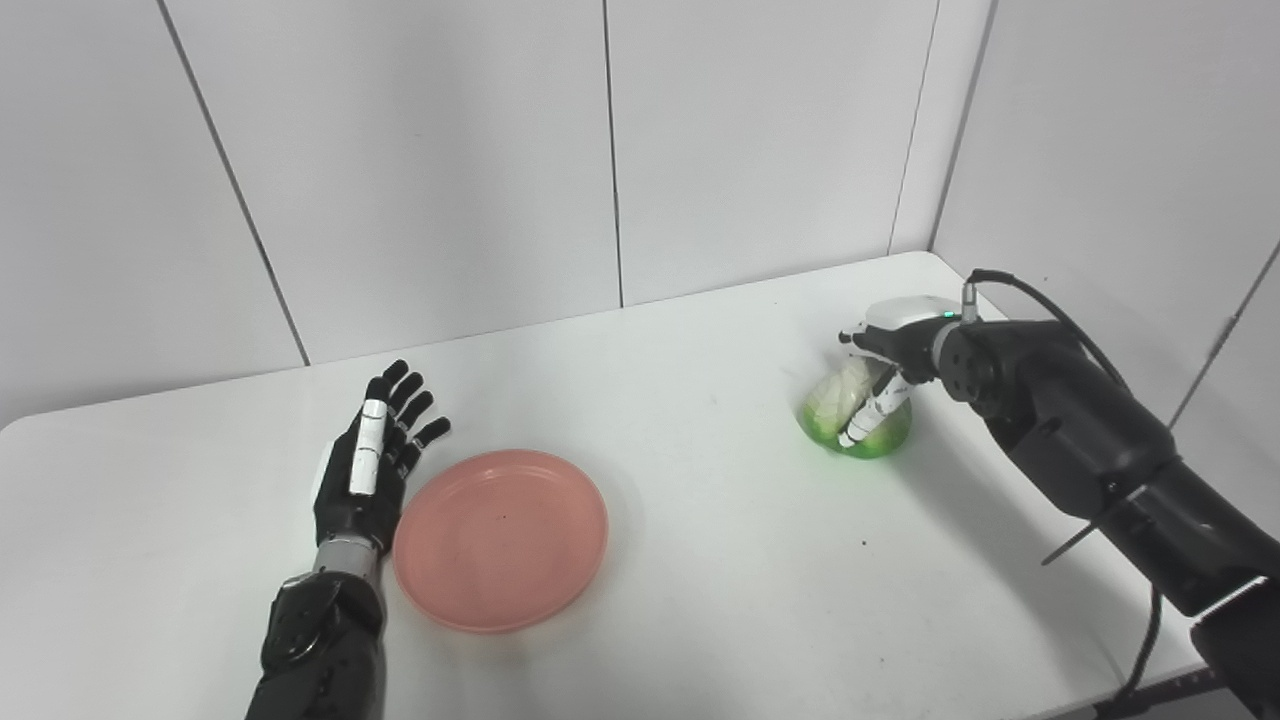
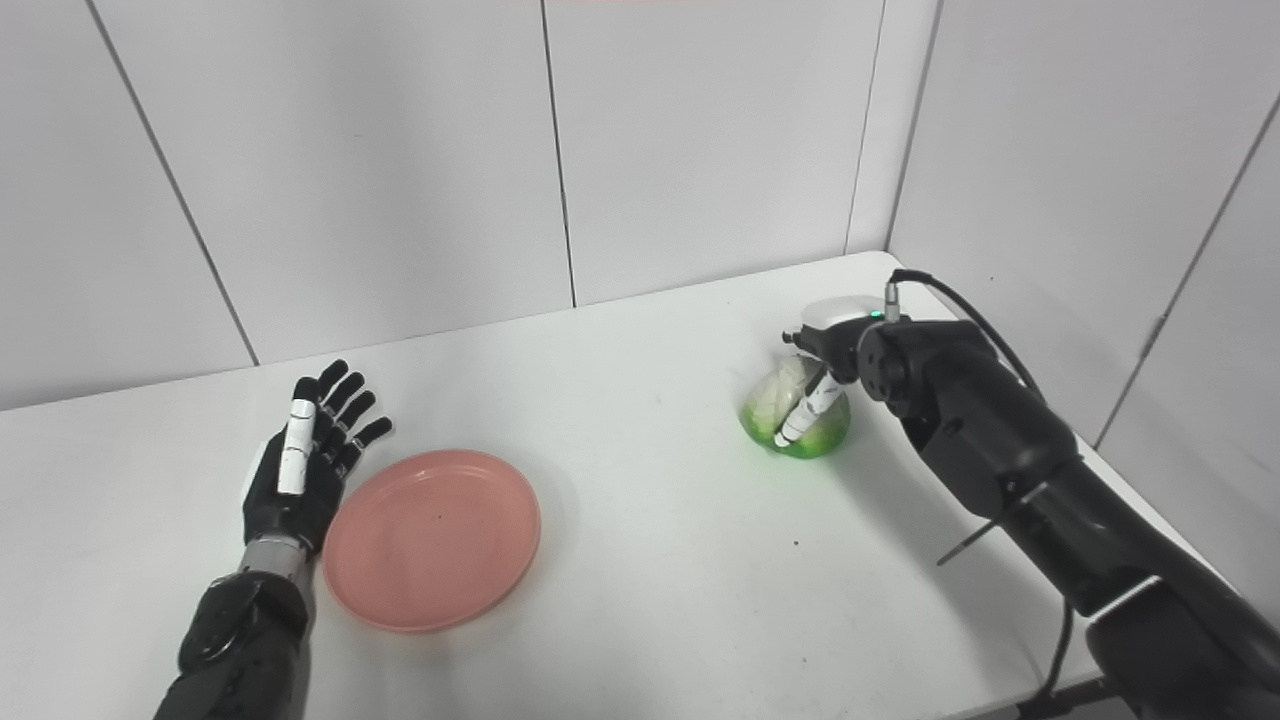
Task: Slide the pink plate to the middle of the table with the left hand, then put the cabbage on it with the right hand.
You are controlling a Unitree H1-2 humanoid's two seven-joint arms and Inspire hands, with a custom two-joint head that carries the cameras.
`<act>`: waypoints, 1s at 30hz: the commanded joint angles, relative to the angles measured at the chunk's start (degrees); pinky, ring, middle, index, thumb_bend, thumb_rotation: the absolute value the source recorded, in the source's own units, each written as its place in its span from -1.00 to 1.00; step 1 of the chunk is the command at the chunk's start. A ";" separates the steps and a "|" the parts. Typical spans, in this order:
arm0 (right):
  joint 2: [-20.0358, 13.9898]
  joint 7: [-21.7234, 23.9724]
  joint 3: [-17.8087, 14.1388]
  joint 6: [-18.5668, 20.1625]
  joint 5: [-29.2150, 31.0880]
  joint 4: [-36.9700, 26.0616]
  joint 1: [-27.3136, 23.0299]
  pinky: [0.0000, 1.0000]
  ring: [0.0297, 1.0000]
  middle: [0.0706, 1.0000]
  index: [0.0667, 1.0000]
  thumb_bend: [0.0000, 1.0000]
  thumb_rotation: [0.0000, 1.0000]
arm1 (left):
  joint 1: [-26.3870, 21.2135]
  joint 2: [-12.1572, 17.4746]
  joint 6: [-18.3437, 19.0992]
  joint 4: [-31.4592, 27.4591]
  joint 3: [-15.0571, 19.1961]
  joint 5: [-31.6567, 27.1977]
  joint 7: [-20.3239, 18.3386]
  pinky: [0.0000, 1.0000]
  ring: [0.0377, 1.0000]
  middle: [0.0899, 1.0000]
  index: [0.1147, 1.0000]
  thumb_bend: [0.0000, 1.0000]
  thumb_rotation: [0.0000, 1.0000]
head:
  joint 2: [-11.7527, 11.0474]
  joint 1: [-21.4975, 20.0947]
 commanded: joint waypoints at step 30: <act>1.13 -20.37 -4.16 -17.70 18.62 5.32 6.29 -0.40 -0.29 -0.14 -0.04 0.07 -0.97 | 6.22 0.54 2.49 2.99 0.92 -0.68 -0.79 0.54 0.79 0.80 0.70 0.64 0.38 | 0.69 0.95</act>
